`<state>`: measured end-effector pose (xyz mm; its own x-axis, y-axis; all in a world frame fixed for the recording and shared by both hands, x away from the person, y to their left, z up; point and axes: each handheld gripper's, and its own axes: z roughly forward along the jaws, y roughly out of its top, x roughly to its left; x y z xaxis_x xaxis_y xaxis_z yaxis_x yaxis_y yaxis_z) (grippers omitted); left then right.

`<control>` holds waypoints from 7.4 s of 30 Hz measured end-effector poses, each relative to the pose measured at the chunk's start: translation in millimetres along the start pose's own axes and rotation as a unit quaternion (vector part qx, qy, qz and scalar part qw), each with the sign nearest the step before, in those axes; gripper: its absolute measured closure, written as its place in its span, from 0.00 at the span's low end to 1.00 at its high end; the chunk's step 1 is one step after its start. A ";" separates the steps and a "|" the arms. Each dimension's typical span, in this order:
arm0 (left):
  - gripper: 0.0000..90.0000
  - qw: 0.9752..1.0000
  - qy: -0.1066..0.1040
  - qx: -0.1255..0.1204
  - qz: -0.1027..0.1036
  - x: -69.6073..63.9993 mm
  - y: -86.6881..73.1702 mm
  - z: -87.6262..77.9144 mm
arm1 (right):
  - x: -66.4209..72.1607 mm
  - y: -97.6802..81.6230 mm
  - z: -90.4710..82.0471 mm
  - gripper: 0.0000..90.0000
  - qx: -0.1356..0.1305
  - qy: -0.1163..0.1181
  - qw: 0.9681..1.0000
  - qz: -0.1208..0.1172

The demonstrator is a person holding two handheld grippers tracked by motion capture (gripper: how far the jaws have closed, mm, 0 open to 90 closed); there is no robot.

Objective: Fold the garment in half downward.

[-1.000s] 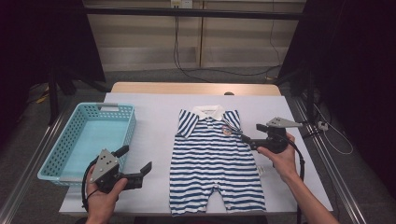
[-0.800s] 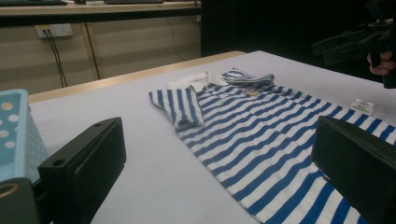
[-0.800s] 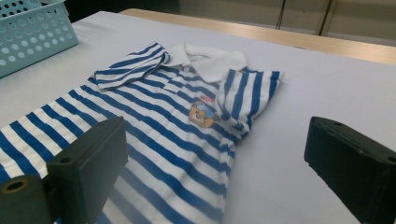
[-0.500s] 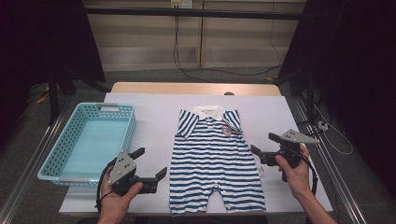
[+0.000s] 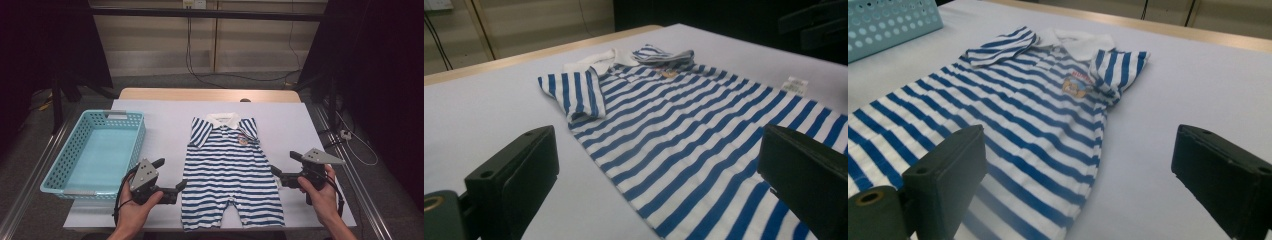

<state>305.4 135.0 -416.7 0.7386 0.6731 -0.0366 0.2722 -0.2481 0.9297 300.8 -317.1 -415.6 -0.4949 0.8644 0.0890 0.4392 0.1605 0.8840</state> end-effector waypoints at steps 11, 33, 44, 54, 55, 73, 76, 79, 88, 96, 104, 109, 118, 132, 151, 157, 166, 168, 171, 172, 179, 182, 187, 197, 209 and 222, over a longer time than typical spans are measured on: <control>0.05 0.999 -0.006 0.040 0.002 0.6 -2.9 14.8 | 7.5 -10.7 0.8 0.11 0.057 0.021 0.998 -0.014; 0.26 0.986 -0.024 0.167 0.004 -7.8 -19.2 32.3 | 7.9 -31.1 2.5 0.59 0.181 0.033 0.982 -0.036; 0.72 0.981 -0.017 0.192 0.003 -11.6 -21.6 40.7 | 18.1 -25.5 18.4 0.90 0.195 0.039 0.978 -0.055; 0.98 0.978 -0.040 0.203 -0.030 -5.2 -19.7 36.5 | 3.8 -25.2 6.8 0.99 0.199 0.033 0.979 -0.023; 0.98 0.978 -0.041 0.204 -0.033 -4.4 -19.4 35.2 | 3.9 -25.7 5.1 0.99 0.199 0.034 0.979 -0.018; 0.98 0.971 -0.085 0.223 -0.027 -10.3 -22.0 11.0 | 12.5 -32.3 -14.5 0.99 0.214 0.073 0.972 -0.058; 0.98 0.970 -0.091 0.224 -0.033 -11.7 -22.6 6.1 | 14.6 -35.4 -17.9 0.99 0.219 0.078 0.970 -0.067; 0.98 0.969 -0.097 0.225 -0.035 -13.2 -23.6 0.1 | 18.3 -37.0 -20.3 0.99 0.227 0.085 0.968 -0.071; 0.98 0.970 -0.119 0.209 -0.044 -15.8 -26.7 -18.0 | 24.1 -41.2 -28.7 0.98 0.228 0.095 0.966 -0.077; 0.76 0.976 -0.092 0.192 -0.039 -10.8 -26.4 -16.3 | 20.0 -41.3 -29.8 0.66 0.208 0.088 0.972 -0.061; 0.37 0.986 -0.071 0.148 -0.042 -3.1 -18.0 -9.7 | 17.0 -36.3 -31.0 0.35 0.150 0.090 0.984 -0.038; 0.23 0.990 -0.065 0.125 -0.016 -2.1 -11.3 1.5 | 8.6 -30.5 -24.1 0.23 0.126 0.076 0.989 -0.022; 0.13 0.995 -0.056 0.084 -0.010 1.4 0.4 18.2 | 1.6 -15.6 -15.5 0.07 0.083 0.062 0.995 -0.001; 0.10 0.998 -0.033 0.034 -0.041 24.3 18.2 34.3 | -7.2 9.3 14.7 0.03 0.056 0.053 0.997 0.004; 0.04 0.998 -0.008 0.050 -0.024 44.2 38.4 78.5 | -23.9 38.8 46.0 0.05 0.041 0.050 0.998 0.008; 0.06 0.998 -0.002 0.052 -0.045 57.0 46.4 95.3 | -30.5 45.3 61.8 0.07 0.056 0.044 0.997 -0.006; 0.08 0.997 0.004 0.047 -0.057 73.7 58.8 118.5 | -40.0 61.5 87.6 0.09 0.062 0.037 0.997 0.011; 0.08 0.997 0.005 0.045 -0.059 76.0 61.3 123.3 | -43.3 66.4 92.9 0.09 0.063 0.031 0.998 0.005; 0.08 0.998 0.006 0.047 -0.051 77.5 64.3 128.9 | -48.0 70.4 99.7 0.08 0.067 0.020 0.998 0.006; 0.08 0.998 0.003 0.047 -0.044 78.2 65.1 130.5 | -49.3 71.2 101.9 0.08 0.067 0.015 0.998 0.007; 0.08 0.998 0.005 0.054 -0.044 85.4 61.3 141.6 | -57.5 70.8 117.0 0.09 0.075 0.021 0.997 0.009; 0.08 0.997 0.004 0.070 -0.031 91.7 57.8 145.0 | -58.8 70.0 122.1 0.11 0.078 0.021 0.997 0.013; 0.08 0.996 0.013 0.078 -0.037 95.8 52.9 154.4 | -63.6 71.3 130.5 0.16 0.083 0.019 0.996 0.014; 0.15 0.992 0.015 0.118 -0.049 109.3 39.4 166.6 | -72.6 59.8 154.5 0.41 0.129 0.033 0.991 0.030; 0.40 0.985 -0.004 0.157 -0.076 113.1 28.8 172.0 | -75.4 56.4 165.8 0.61 0.151 0.042 0.987 0.036; 0.52 0.984 0.007 0.171 -0.051 113.3 25.3 176.8 | -73.8 50.7 173.6 0.73 0.162 0.042 0.986 0.029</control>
<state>505.0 81.8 -462.1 0.6889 0.7153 -0.1172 0.5383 -0.3967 0.7435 489.7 -290.1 -457.0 -0.5161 0.8365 0.1840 0.6777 0.2675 0.6849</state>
